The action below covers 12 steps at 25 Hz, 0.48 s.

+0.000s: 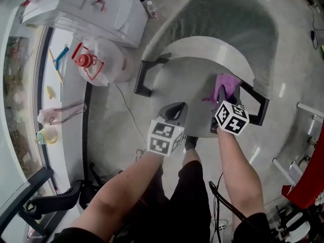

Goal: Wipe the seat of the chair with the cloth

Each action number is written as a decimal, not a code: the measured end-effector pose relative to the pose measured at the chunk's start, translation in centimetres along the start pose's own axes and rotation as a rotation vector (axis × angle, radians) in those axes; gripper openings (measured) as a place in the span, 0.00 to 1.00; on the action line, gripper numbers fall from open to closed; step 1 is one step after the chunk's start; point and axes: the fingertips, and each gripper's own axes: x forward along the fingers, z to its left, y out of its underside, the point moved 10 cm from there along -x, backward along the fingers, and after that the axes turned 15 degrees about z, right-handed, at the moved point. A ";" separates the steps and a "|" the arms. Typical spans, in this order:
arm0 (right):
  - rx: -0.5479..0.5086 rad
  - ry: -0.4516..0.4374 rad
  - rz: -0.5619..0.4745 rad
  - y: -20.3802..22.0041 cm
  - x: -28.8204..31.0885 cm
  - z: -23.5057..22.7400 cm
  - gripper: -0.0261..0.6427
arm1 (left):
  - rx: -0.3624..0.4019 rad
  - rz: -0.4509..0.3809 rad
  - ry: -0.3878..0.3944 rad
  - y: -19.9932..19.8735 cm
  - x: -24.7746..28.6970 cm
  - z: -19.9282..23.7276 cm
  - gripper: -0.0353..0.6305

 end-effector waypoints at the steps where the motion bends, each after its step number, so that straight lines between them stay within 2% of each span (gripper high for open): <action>1: 0.000 0.035 -0.002 -0.1 -0.4 -1.4 0.14 | 0.019 0.003 0.011 -0.4 0.4 -0.9 0.06; 4: 0.017 0.110 0.003 -0.3 -1.2 -4.6 0.14 | 0.069 0.021 0.035 -1.4 1.5 -2.9 0.06; 6: 0.013 0.137 0.018 -0.2 -1.1 -5.9 0.14 | 0.092 0.017 0.023 -2.1 2.0 -3.6 0.06; 9: -0.005 0.159 0.057 0.1 -0.2 -7.1 0.14 | 0.068 -0.034 -0.003 -3.2 2.7 -3.8 0.06; 12: 0.003 0.159 0.091 0.7 1.2 -7.6 0.14 | 0.050 -0.023 0.016 -3.0 3.5 -3.5 0.06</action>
